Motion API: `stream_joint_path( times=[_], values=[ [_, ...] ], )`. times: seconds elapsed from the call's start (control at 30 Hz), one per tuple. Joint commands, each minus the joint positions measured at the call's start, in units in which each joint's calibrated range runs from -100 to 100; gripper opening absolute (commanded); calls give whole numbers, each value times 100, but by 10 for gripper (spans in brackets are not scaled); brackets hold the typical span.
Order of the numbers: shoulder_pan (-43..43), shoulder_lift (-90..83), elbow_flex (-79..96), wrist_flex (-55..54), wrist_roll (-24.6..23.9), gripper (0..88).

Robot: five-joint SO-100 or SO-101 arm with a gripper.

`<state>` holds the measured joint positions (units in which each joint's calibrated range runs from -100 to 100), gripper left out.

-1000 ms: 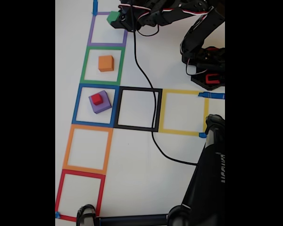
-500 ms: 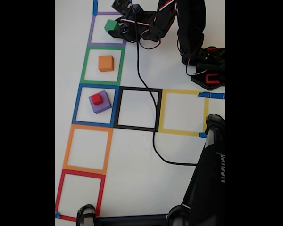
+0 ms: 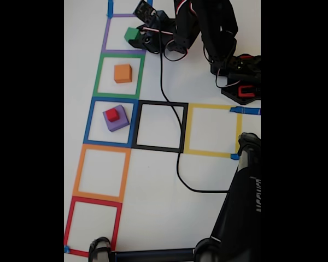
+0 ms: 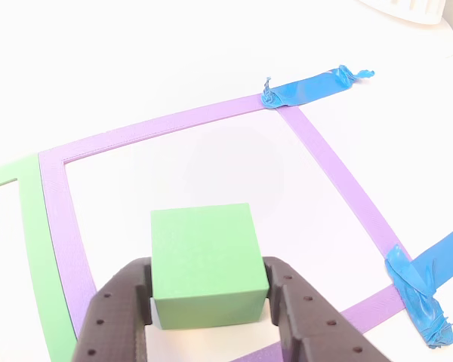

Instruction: Tower of hanoi

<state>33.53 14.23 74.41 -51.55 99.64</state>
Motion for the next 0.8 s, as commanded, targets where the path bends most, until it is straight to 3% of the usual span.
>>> stream_joint_path(
  times=[0.0,0.2,0.5,0.6,0.77],
  values=[
    [3,-22,-150,-124,36,99],
    [41,-30,-160,-124,36,214],
    [166,-555,-105,143,36,223],
    [281,-1459,40,1001,36,198],
    [358,-3704,86,3625,36,103]
  ],
)
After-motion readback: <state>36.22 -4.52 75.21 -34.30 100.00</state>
